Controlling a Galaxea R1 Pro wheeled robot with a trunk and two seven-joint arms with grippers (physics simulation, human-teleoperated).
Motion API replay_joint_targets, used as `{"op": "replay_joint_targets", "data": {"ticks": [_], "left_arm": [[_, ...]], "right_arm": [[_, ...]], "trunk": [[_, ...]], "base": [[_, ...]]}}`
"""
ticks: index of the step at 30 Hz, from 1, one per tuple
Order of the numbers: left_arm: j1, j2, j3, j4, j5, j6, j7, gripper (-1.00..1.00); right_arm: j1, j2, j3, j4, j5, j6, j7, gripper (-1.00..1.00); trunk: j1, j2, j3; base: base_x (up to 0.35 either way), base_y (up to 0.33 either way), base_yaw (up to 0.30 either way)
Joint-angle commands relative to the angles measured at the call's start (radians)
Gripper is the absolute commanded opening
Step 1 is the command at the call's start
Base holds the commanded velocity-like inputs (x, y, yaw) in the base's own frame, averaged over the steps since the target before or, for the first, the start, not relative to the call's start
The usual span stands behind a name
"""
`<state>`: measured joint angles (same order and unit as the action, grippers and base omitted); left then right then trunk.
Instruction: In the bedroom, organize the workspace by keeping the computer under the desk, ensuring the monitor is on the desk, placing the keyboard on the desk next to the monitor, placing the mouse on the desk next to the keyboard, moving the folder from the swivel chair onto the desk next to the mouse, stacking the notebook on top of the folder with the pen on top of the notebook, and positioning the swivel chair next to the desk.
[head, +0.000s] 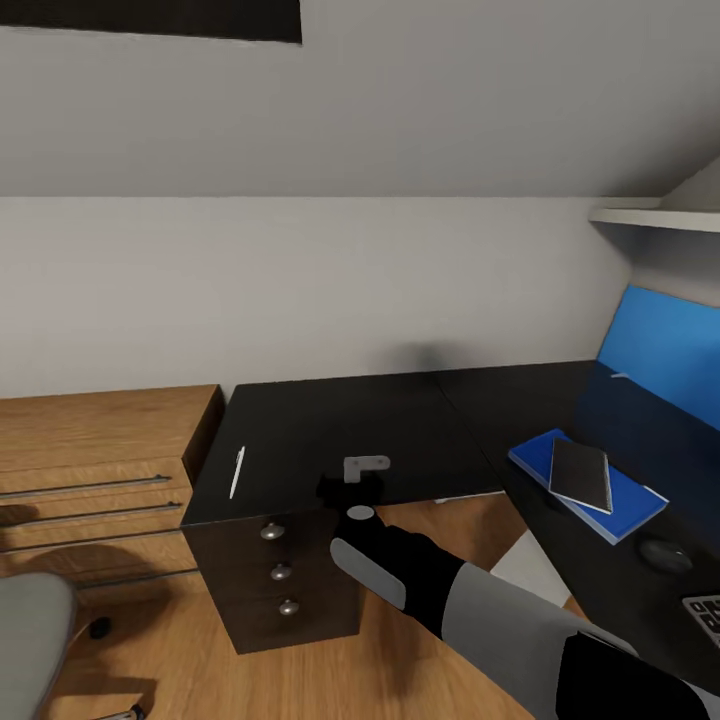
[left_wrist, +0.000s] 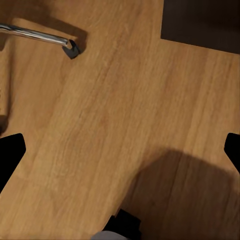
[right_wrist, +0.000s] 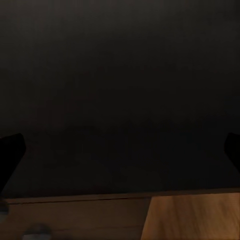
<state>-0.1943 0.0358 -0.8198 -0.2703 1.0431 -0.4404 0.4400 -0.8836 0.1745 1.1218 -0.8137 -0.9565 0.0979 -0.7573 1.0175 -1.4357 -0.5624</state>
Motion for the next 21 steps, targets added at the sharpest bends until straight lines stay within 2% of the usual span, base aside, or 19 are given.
{"op": "replay_joint_targets", "data": {"ticks": [1,13,17,21], "left_arm": [[-0.001,0.001,-0.009,-0.002,0.006,-0.002,0.007,1.0],[-0.001,0.001,-0.008,-0.002,0.006,0.0,0.008,1.0],[-0.001,0.002,-0.007,-0.002,0.006,0.0,0.008,1.0],[-0.001,0.002,-0.007,-0.002,0.006,0.0,0.008,1.0]], "right_arm": [[-0.002,0.0,0.003,-0.001,-0.001,0.006,-0.007,1.0],[-0.002,0.0,0.007,-0.01,-0.001,-0.012,-0.009,1.0],[-0.002,0.0,0.006,-0.044,-0.002,-0.013,-0.01,1.0],[-0.002,0.0,0.01,-0.048,-0.001,-0.014,-0.01,1.0]], "trunk": [[-0.004,0.007,0.002],[-0.05,0.091,0.04],[-0.065,0.119,0.052],[-0.081,0.147,0.065]], "base": [[0.0,0.0,0.0],[0.0,0.0,0.0],[0.0,0.0,0.0],[0.0,0.0,0.161]]}}
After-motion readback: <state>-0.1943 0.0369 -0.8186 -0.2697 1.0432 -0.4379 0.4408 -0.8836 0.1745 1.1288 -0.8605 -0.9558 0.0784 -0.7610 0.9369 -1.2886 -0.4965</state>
